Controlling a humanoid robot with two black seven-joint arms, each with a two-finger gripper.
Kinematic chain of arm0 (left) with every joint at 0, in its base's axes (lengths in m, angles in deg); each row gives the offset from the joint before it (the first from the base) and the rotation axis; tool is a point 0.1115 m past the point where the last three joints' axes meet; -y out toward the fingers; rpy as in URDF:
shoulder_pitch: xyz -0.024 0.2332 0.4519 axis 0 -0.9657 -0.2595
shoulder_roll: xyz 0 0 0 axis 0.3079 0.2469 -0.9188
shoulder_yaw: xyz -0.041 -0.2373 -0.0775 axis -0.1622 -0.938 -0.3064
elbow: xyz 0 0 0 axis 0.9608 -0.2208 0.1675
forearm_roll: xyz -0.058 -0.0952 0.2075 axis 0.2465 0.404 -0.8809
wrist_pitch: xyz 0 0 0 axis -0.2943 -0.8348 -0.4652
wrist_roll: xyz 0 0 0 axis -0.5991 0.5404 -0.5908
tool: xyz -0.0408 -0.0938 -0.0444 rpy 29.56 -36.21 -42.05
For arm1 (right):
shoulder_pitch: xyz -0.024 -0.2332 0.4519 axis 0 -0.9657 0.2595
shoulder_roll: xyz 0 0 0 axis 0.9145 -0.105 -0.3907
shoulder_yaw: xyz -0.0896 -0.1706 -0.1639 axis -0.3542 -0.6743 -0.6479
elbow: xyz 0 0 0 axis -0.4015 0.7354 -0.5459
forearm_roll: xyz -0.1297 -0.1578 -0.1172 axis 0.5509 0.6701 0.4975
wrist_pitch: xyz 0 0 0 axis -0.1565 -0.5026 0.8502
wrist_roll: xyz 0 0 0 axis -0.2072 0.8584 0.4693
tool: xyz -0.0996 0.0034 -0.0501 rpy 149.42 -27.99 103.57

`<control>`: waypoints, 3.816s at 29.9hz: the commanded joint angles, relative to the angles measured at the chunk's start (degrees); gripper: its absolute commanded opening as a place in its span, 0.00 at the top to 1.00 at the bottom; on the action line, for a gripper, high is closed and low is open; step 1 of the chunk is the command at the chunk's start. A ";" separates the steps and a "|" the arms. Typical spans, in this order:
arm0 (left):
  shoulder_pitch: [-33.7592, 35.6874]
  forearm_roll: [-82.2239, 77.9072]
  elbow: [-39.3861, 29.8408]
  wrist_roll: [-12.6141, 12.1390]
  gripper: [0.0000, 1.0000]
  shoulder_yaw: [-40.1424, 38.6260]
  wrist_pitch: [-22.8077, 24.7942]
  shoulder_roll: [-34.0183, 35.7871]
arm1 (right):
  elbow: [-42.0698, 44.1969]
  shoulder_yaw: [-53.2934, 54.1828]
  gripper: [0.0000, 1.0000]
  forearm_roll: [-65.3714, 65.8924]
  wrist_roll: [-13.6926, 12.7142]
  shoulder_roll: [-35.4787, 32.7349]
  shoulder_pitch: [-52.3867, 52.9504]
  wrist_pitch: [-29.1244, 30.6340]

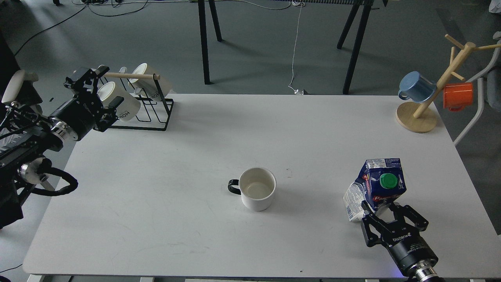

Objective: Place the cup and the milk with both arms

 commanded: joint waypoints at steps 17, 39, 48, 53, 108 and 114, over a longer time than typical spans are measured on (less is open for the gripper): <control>-0.11 0.00 0.45 0.00 0.03 0.08 0.00 -0.08 | -0.07 -2.93 0.44 8.38 -0.09 8.05 3.42 0.00; -0.72 0.00 0.45 0.00 0.02 0.17 0.00 -0.08 | 9.07 -9.87 0.42 8.56 -0.01 16.14 12.30 0.00; -1.34 -0.09 0.45 0.00 0.02 0.08 0.00 -0.08 | 9.95 -10.31 0.40 8.65 -0.18 17.11 13.09 0.00; -1.34 -0.09 0.45 0.00 0.02 0.08 0.00 0.01 | 10.39 -10.40 0.38 8.65 -0.36 17.37 13.18 0.00; -2.66 0.00 1.42 0.00 0.01 0.17 0.00 -0.52 | -16.09 13.07 0.01 7.68 -0.01 -22.09 3.92 0.00; -2.92 0.00 1.33 0.00 0.01 0.17 0.00 -0.08 | -0.44 6.93 0.01 2.50 0.87 -21.74 20.80 0.00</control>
